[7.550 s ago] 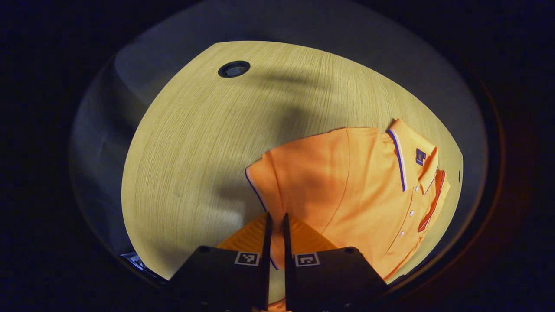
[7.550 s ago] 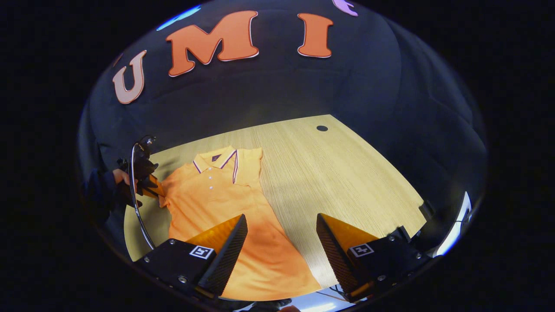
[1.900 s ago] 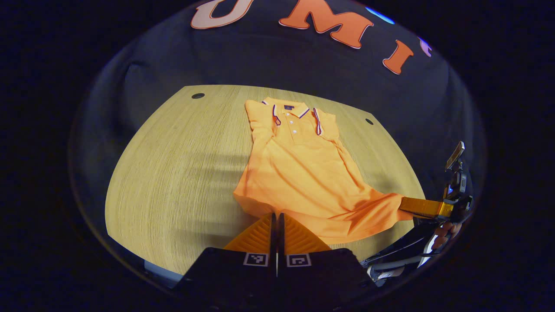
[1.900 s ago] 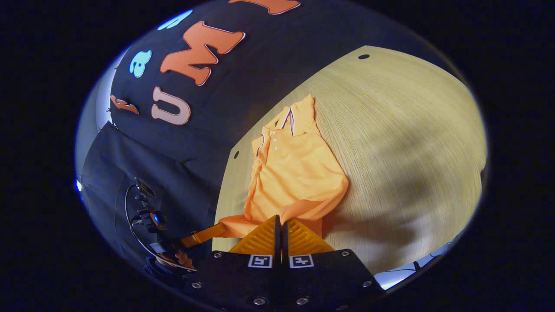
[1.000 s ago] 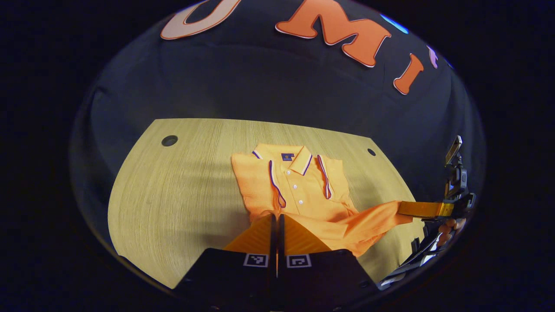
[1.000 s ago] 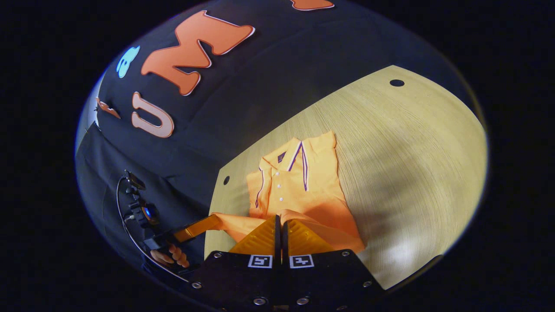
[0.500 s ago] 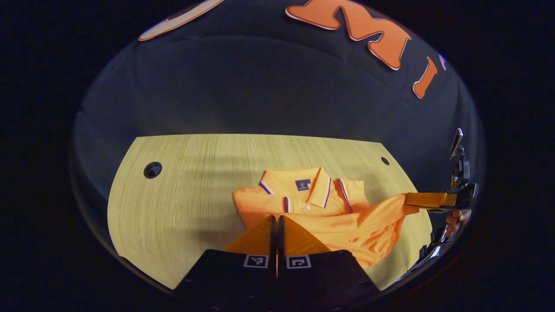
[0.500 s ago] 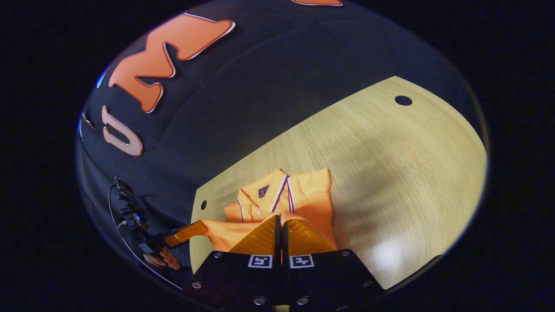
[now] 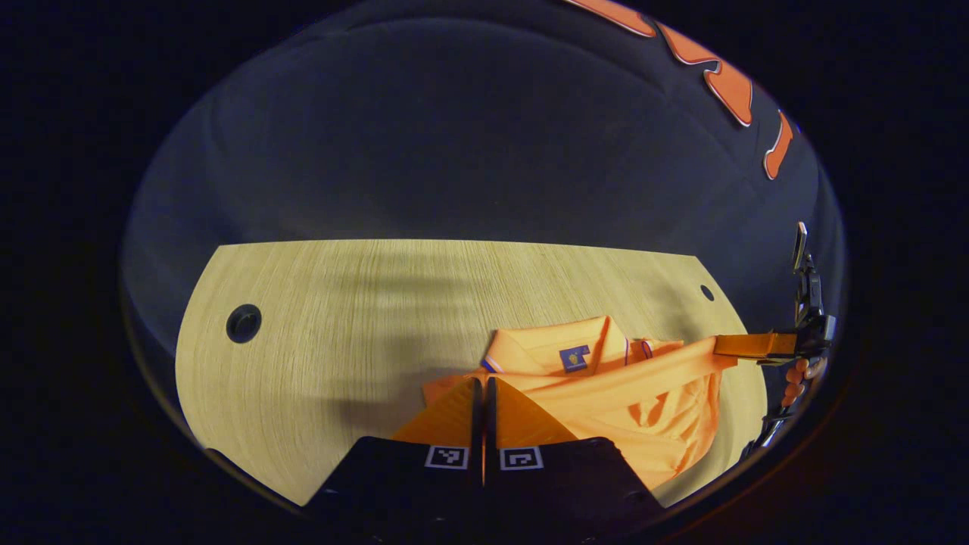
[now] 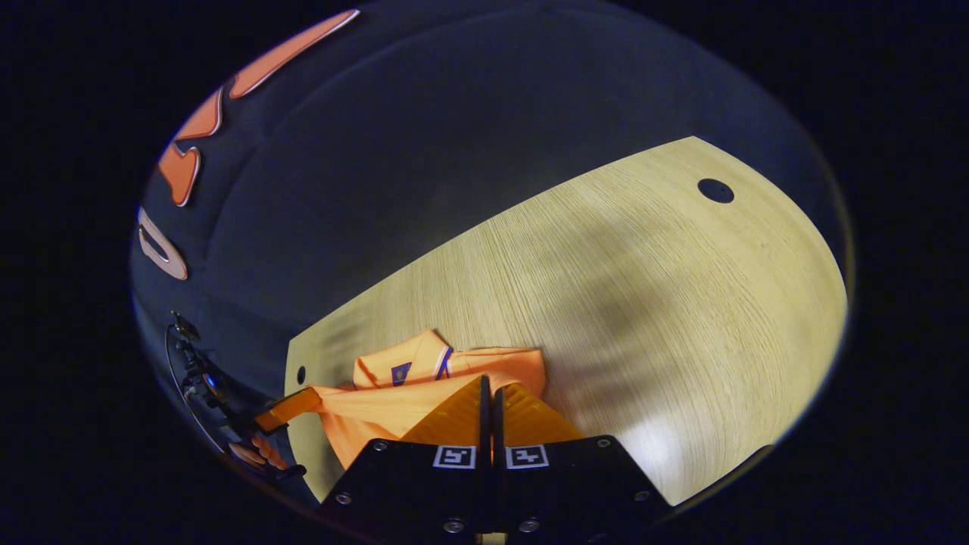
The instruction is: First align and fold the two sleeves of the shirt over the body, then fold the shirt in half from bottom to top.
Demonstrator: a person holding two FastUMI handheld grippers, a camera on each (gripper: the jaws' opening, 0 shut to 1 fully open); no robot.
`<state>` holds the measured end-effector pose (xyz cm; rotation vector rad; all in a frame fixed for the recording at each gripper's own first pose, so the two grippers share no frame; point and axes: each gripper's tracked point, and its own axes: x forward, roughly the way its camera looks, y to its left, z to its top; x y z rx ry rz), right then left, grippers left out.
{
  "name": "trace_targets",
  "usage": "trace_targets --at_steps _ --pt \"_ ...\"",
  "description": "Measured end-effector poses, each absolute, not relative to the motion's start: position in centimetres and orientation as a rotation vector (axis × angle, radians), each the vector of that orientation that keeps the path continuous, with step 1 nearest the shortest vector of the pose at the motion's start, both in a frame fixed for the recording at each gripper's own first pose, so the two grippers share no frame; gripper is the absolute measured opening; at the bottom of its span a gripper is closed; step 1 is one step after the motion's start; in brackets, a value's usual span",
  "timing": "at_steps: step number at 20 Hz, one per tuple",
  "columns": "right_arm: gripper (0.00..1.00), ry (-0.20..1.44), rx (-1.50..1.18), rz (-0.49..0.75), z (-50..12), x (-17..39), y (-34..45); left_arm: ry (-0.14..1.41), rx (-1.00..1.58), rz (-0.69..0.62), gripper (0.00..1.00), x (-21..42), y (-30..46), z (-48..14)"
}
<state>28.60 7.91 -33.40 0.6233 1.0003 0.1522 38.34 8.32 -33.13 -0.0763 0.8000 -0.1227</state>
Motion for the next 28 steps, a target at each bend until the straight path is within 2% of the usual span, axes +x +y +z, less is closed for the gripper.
trace_targets --at_steps 3,4,5,6,8,9,10,12,13,22,28 --pt "0.02 1.069 0.589 0.123 -34.9 29.1 8.2 0.850 -0.036 -0.119 0.05 38.3 8.6 -34.8" --pt "0.04 1.081 0.579 0.119 -35.1 28.9 8.2 0.851 -0.023 -0.092 0.12 38.2 9.2 -34.8" --pt "0.07 1.071 0.574 0.120 -34.8 28.9 7.9 0.836 -0.014 -0.071 0.15 38.7 9.9 -34.6" --pt "0.22 1.056 0.559 0.117 -34.8 29.1 7.8 0.810 -0.010 -0.042 0.33 38.7 10.7 -34.0" --pt "0.64 1.027 0.528 0.104 -34.1 28.9 6.9 0.778 -0.017 0.006 0.69 38.2 11.7 -32.7" --pt "0.67 1.008 0.505 0.097 -33.6 28.8 6.4 0.775 -0.029 0.019 0.87 37.6 12.0 -32.0" --pt "0.86 0.984 0.486 0.098 -32.8 28.7 6.0 0.767 -0.041 0.026 0.98 37.3 11.9 -31.4" --pt "0.96 0.928 0.466 0.108 -30.8 28.0 5.8 0.742 -0.056 0.042 0.96 35.9 11.9 -29.8" --pt "0.99 0.899 0.461 0.112 -29.7 27.4 5.7 0.727 -0.056 0.050 0.99 35.3 11.7 -28.8" --pt "0.99 0.683 0.322 0.191 -21.2 18.8 4.8 0.540 -0.047 0.019 0.99 25.9 5.0 -19.1" --pt "0.99 0.531 0.247 0.231 -16.1 13.3 4.1 0.339 -0.033 -0.017 0.98 18.4 0.1 -12.3"
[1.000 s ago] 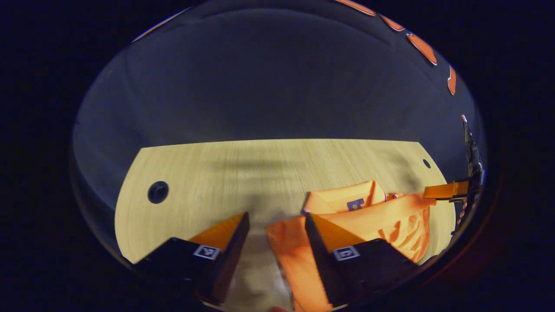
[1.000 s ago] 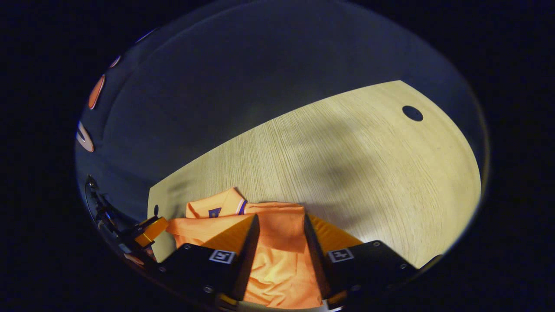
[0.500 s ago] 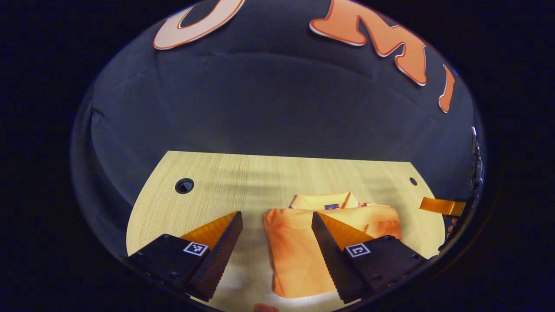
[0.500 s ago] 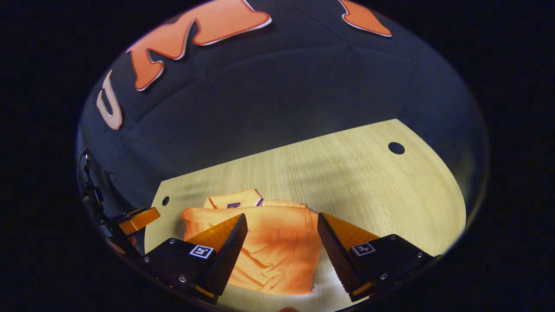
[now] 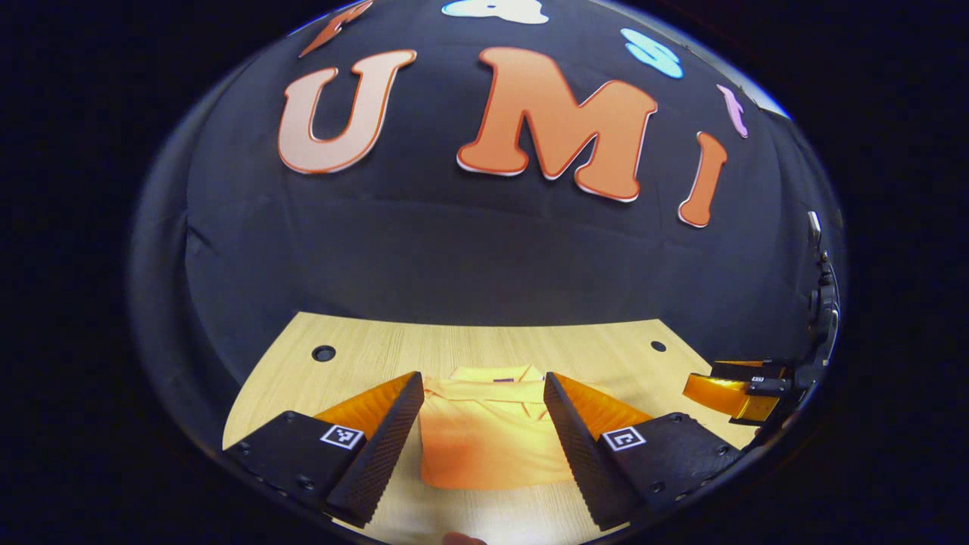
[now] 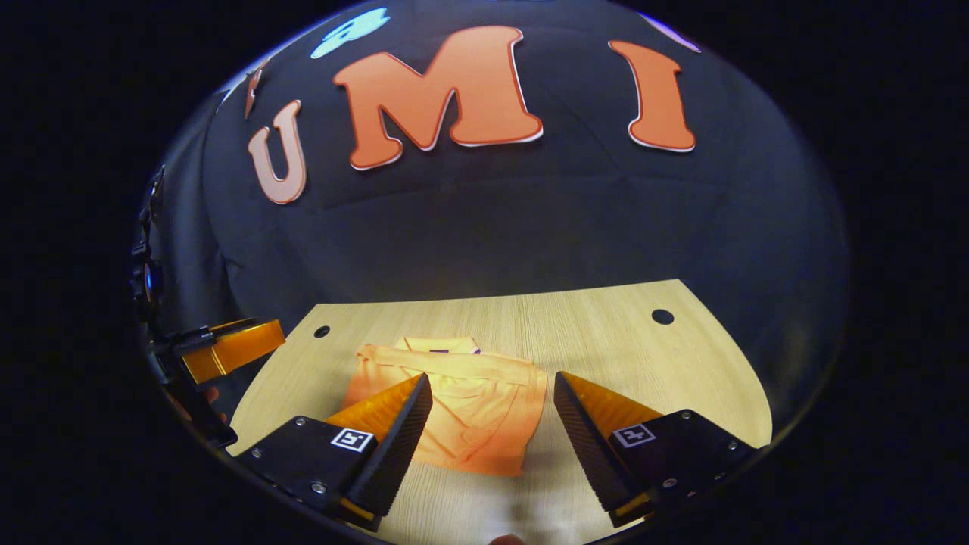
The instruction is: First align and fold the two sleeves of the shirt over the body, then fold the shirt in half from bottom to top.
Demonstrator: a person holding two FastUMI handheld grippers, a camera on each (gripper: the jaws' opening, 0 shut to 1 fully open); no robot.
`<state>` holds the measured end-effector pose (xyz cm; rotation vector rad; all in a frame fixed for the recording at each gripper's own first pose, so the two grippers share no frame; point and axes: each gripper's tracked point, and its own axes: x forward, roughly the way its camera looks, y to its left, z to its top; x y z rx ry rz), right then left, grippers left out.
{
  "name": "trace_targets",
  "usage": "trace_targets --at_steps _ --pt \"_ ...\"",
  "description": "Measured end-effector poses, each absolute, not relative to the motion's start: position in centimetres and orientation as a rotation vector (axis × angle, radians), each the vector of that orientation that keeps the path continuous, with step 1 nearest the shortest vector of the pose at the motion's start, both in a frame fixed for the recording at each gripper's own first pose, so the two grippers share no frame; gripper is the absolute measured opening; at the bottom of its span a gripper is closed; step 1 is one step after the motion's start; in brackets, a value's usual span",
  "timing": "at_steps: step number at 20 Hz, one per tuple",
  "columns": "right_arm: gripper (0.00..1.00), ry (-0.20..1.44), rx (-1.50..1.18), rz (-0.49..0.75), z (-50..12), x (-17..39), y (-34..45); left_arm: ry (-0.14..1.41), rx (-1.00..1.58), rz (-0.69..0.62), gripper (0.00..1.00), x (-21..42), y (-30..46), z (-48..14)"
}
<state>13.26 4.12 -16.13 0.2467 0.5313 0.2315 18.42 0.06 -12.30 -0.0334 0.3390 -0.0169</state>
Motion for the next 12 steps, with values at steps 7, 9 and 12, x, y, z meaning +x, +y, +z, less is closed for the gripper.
trace_targets --at_steps 7,9,12 --pt "0.99 0.376 0.222 0.272 -11.6 6.9 2.9 0.155 0.037 0.023 0.98 9.8 -2.4 -7.5" --pt "0.98 0.343 0.210 0.287 -10.6 5.1 3.0 0.151 0.031 0.032 0.98 7.4 -2.9 -7.8" --pt "0.98 0.296 0.192 0.302 -9.8 2.8 3.3 0.139 0.029 0.044 0.98 4.5 -3.4 -7.5"
